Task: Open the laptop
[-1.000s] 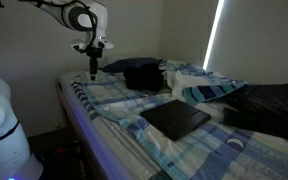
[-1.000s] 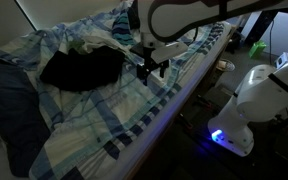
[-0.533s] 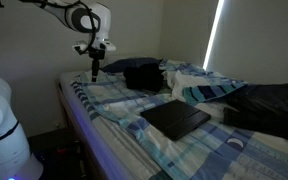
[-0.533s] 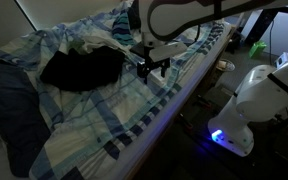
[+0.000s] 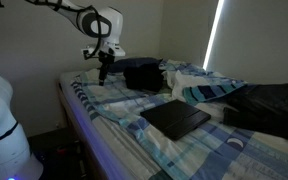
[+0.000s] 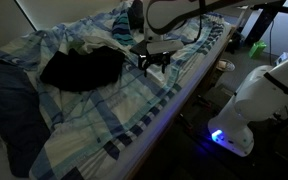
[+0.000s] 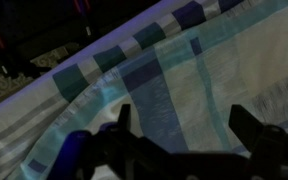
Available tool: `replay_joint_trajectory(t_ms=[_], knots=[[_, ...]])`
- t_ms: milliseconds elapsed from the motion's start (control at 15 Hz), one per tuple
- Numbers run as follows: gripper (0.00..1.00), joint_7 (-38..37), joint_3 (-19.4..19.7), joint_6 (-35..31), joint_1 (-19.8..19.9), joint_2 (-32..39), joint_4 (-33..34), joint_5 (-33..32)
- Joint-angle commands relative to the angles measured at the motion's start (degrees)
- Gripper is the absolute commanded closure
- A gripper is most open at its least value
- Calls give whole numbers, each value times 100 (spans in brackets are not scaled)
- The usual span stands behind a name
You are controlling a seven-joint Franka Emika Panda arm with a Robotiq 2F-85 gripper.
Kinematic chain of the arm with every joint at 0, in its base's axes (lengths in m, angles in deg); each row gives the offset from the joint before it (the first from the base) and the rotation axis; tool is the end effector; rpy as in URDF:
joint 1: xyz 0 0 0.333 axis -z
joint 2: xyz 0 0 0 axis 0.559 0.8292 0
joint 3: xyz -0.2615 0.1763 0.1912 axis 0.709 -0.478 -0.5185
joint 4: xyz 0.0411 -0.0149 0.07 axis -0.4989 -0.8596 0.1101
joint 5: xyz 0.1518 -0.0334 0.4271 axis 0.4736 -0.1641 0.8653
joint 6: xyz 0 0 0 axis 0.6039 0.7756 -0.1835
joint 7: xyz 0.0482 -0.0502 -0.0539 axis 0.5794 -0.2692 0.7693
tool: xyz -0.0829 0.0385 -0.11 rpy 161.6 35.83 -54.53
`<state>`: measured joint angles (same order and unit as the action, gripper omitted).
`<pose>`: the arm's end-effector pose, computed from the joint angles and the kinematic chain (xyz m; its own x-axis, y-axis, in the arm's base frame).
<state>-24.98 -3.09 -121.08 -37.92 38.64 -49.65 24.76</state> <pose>0.4369 0.1421 0.4210 0.8914 -0.4045 -0.2042 -0.4283 -0.8993 -0.0881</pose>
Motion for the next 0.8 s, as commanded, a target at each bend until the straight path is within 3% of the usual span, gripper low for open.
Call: replay_joint_trajectory(t_ms=[0,733], knots=[[0,174,186,-102,97,396,370,9],[0,946,811,37,288,1604,1704,-3]])
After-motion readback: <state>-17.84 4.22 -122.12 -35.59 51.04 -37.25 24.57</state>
